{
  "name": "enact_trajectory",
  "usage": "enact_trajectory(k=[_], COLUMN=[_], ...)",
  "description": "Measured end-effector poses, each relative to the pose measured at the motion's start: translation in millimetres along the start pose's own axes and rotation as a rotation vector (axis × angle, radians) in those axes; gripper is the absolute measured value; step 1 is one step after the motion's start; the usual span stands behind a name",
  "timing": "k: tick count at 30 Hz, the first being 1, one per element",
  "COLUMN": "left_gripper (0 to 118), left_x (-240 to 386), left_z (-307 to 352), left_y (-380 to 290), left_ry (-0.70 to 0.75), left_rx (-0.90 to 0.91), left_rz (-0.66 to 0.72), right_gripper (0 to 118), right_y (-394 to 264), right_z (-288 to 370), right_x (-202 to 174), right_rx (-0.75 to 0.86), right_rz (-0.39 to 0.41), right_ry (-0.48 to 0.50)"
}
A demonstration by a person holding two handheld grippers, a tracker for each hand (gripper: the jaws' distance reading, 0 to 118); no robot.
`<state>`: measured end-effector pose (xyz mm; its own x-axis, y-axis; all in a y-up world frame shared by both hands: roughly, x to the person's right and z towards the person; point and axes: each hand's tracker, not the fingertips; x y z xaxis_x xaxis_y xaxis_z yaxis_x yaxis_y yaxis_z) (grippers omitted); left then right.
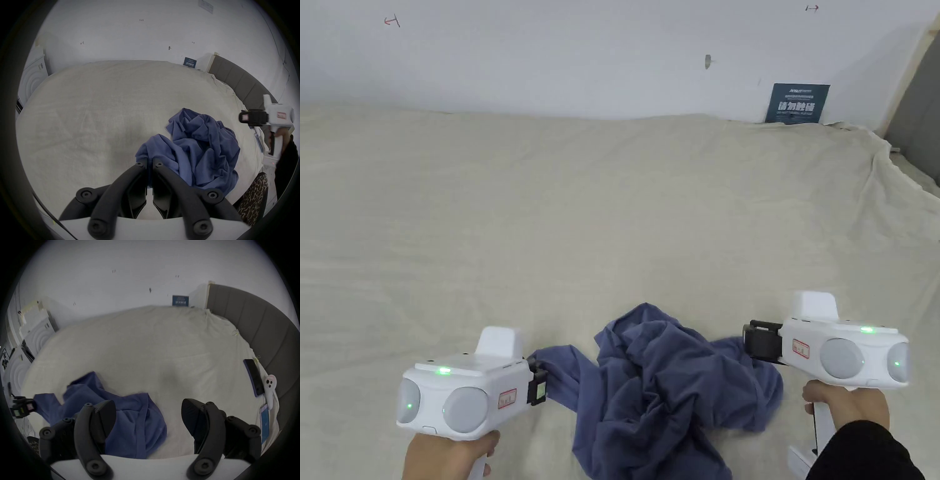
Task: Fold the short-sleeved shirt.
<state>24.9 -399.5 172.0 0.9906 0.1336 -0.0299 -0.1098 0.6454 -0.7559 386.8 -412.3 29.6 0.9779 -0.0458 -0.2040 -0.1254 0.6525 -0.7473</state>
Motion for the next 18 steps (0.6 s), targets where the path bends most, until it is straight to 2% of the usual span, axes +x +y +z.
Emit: enact_trajectory(k=[4,6,9,10,11,12,13,14,17,18], left_gripper=[3,3,3,3,3,3,3,3,3,3], left_x=[-5.6,-9.6,-13.5,-14.5,-14.9,-15.4,-15.7,-15.4,-15.3,-15.6], left_z=[-4.7,-5.3,-6.1,-6.4,-6.4,-6.1,-6.0,-6.0,-5.0,-3.1], left_y=[-0.9,-1.2,-2.9,-2.9,-3.4,-3.9,-4.3,-4.7,-5.0,-4.7], left_ry=[-0.009,-0.017,-0.024,-0.027,-0.028,-0.028,-0.028,-0.029,-0.027,-0.032], left_rx=[-0.007,-0.013,-0.019,-0.02,-0.021,-0.022,-0.021,-0.021,-0.02,-0.016], left_rz=[0.004,0.02,0.039,0.043,0.045,0.047,0.048,0.05,0.064,0.072], right_gripper=[87,80,58,54,45,25,3,3,3,3], right_y=[6.2,5.0,-4.4,-7.8,-10.6,-10.0,-9.4,-9.6,-12.4,-12.9], right_z=[-47.9,-68.7,-79.1,-81.5,-75.9,-66.5,-63.3,-59.6,-33.2,-22.7], right_x=[-8.0,-10.1,-21.1,-23.8,-27.2,-30.1,-31.8,-33.1,-41.8,-40.8], right_rx=[-0.1,-0.166,-0.225,-0.226,-0.205,-0.19,-0.192,-0.204,-0.146,-0.112], right_rz=[0.056,0.047,0.062,0.064,0.058,0.061,0.057,0.066,0.128,0.116], right_ry=[-0.049,-0.057,-0.065,-0.063,-0.061,-0.056,0.006,0.051,0.023,0.019])
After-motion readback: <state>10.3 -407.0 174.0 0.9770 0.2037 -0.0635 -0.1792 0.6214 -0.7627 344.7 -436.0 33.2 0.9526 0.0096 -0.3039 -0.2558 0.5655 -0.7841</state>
